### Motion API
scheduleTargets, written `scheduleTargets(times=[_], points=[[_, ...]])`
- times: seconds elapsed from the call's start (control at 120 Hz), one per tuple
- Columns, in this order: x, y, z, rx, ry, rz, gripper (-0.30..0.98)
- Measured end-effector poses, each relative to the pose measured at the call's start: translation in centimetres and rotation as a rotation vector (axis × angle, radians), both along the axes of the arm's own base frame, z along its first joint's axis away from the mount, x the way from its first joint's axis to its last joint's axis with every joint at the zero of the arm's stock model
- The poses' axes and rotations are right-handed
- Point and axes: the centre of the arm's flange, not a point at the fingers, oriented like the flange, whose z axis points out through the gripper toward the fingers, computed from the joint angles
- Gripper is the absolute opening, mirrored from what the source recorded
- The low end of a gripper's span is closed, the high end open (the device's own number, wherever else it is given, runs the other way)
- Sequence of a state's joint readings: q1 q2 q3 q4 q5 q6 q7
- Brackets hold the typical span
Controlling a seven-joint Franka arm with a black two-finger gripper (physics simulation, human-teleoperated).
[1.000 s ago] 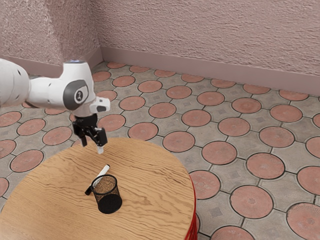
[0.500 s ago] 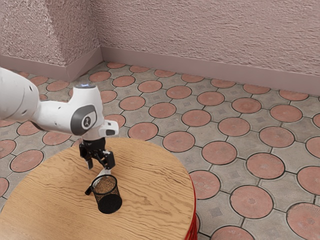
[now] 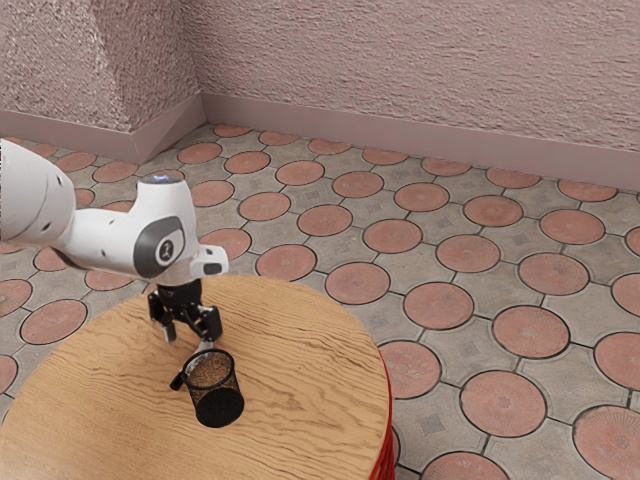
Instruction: Put the marker into the pen holder.
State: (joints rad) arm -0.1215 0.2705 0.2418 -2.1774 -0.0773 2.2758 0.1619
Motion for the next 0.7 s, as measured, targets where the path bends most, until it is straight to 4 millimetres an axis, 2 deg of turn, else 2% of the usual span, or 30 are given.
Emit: scheduleTargets(times=[0.2,0.4,0.433,0.583,0.7], points=[[1.4,0.0,-0.4,0.014,-0.041,0.011,0.64],[1.5,-0.1,-1.6,0.02,-0.036,0.019,0.63],[1.5,-0.1,-1.6,0.021,-0.037,0.019,0.59],[1.7,0.0,-1.3,0.022,-0.046,0.025,0.23],[1.7,0.1,-1.2,0.023,-0.049,0.029,0.07]])
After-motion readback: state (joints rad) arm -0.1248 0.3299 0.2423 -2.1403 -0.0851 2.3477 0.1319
